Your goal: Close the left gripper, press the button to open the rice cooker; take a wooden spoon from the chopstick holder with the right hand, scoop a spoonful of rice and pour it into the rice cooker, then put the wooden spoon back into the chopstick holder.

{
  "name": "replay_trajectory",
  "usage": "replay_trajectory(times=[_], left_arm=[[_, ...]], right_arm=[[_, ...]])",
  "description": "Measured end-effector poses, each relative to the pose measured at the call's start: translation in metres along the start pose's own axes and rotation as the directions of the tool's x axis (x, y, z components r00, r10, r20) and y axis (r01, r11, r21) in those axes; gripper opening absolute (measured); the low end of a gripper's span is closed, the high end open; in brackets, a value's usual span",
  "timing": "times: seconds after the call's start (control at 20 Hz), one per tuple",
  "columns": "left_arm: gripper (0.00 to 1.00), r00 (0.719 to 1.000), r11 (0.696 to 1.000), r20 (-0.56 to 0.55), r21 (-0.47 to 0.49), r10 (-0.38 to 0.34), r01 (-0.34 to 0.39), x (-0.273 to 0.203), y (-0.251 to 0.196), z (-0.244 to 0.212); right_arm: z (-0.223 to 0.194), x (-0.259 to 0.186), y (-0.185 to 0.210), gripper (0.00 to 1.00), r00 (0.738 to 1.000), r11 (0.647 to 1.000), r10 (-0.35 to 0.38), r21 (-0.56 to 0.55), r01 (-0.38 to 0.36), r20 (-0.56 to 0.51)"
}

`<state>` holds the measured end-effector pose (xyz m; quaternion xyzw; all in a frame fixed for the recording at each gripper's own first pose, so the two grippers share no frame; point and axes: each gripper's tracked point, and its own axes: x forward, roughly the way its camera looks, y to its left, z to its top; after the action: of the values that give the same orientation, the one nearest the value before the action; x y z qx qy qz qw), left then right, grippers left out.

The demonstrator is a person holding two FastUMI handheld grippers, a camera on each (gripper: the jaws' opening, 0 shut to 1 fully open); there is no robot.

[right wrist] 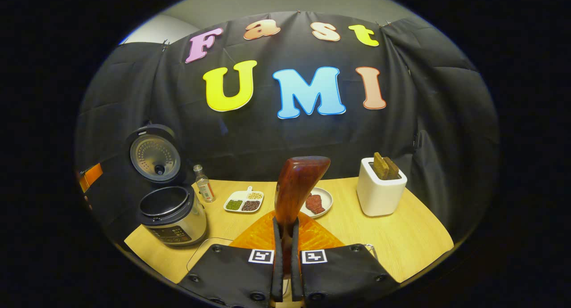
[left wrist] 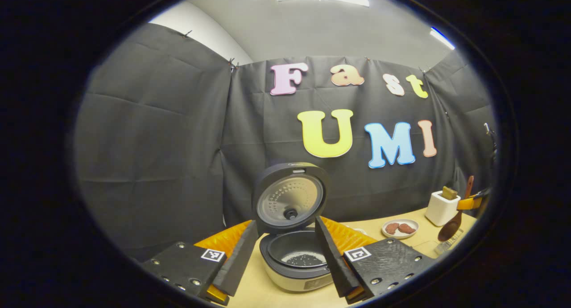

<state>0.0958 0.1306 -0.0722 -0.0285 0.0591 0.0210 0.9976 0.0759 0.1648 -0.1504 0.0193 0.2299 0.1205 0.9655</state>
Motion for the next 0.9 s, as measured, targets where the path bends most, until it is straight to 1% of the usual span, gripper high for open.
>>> replay_trajectory(times=[0.05, 0.3, 0.45, 0.7, 0.9], left_arm=[[0.81, 1.000, 1.000, -0.002, 0.000, -0.002, 0.002, 0.003, 0.003, -0.002], [0.81, 1.000, 1.000, -0.014, 0.003, -0.006, 0.006, 0.013, 0.015, -0.012], [0.81, 1.000, 1.000, -0.022, 0.000, -0.002, 0.002, 0.018, 0.022, -0.018], [0.81, 0.999, 1.000, -0.041, 0.003, 0.003, -0.003, 0.024, 0.029, -0.028], [0.81, 0.999, 1.000, -0.048, 0.005, 0.007, -0.007, 0.028, 0.032, -0.030]], right_arm=[[-0.007, 0.002, 0.007, 0.08, 1.000, 1.000, 0.004, -0.013, -0.005, -0.010], [-0.042, 0.016, 0.026, 0.08, 0.998, 0.997, -0.013, -0.083, 0.008, -0.057], [-0.057, 0.023, 0.030, 0.08, 0.998, 0.991, -0.032, -0.130, 0.023, -0.063], [-0.080, 0.039, 0.038, 0.08, 0.995, 0.969, -0.073, -0.242, 0.056, -0.064], [-0.098, 0.045, 0.059, 0.09, 0.996, 0.953, -0.051, -0.303, 0.029, -0.067]])
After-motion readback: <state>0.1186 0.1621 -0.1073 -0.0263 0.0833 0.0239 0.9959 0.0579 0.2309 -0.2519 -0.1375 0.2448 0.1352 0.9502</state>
